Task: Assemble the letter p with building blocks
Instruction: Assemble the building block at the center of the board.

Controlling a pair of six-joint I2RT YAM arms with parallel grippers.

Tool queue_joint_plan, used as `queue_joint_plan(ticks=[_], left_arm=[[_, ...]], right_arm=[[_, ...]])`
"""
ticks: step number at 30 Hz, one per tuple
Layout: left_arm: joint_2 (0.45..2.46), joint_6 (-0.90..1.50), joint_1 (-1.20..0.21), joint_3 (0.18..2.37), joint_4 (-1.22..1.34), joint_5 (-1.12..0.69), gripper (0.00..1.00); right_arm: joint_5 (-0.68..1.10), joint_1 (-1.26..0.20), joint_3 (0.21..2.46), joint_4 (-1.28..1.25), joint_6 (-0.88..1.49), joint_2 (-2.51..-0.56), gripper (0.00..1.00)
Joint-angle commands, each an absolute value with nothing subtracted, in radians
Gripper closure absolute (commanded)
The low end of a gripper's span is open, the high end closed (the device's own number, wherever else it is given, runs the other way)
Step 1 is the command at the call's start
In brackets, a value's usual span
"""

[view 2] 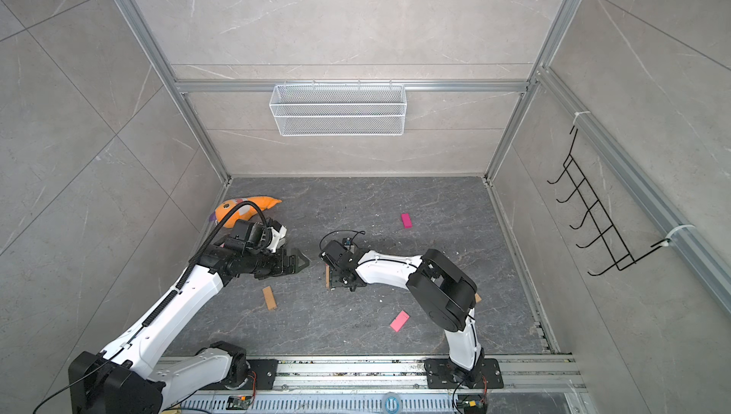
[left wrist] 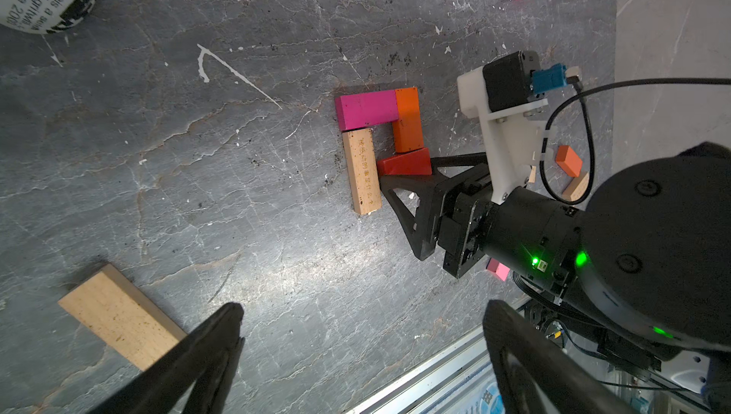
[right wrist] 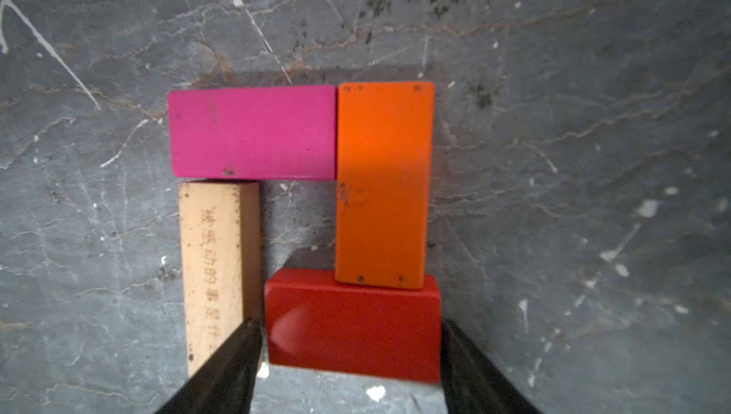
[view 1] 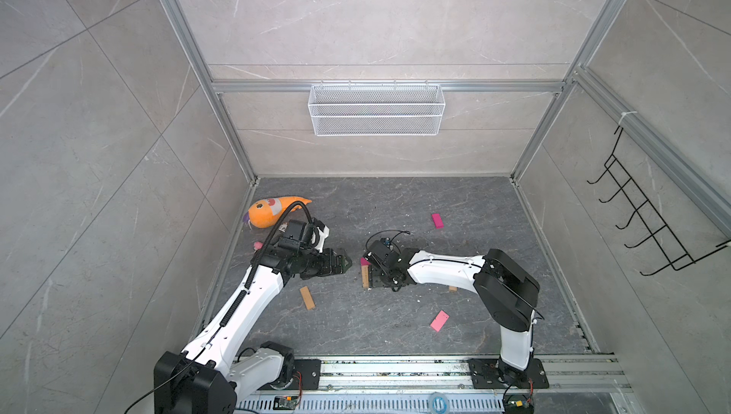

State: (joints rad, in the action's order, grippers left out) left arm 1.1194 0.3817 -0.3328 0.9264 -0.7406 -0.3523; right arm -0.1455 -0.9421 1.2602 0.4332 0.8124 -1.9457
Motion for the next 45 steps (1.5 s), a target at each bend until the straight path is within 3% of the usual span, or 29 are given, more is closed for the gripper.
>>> queue_joint_plan(ticks=[1,28,35,38,45], left_arm=[[1.125,0.358,-0.329,0.945,-0.761,-0.385,0.02],[1.153,0.359,-0.329,0.945,-0.763,-0.39,0.02],[1.139,0.345,-0.328,0.935,-0.745,-0.444,0.02],[1.119,0.339,-0.329,0.925,-0.72,-0.492,0.02],[1.066,0.336,-0.33,0.883,-0.631,-0.634,0.02]], right_arm=[[-0.151,-0.934,1.237,0.434,0.827,-1.913,0.28],[-0.028,-0.885,1.102,0.306,0.795,-1.759,0.29],[0.023,-0.835,1.019,0.244,0.775,-1.723,0.39],[0.044,-0.822,1.004,0.219,0.763,-1.727,0.56],[0.078,-0.801,0.989,0.178,0.757,-1.748,0.57]])
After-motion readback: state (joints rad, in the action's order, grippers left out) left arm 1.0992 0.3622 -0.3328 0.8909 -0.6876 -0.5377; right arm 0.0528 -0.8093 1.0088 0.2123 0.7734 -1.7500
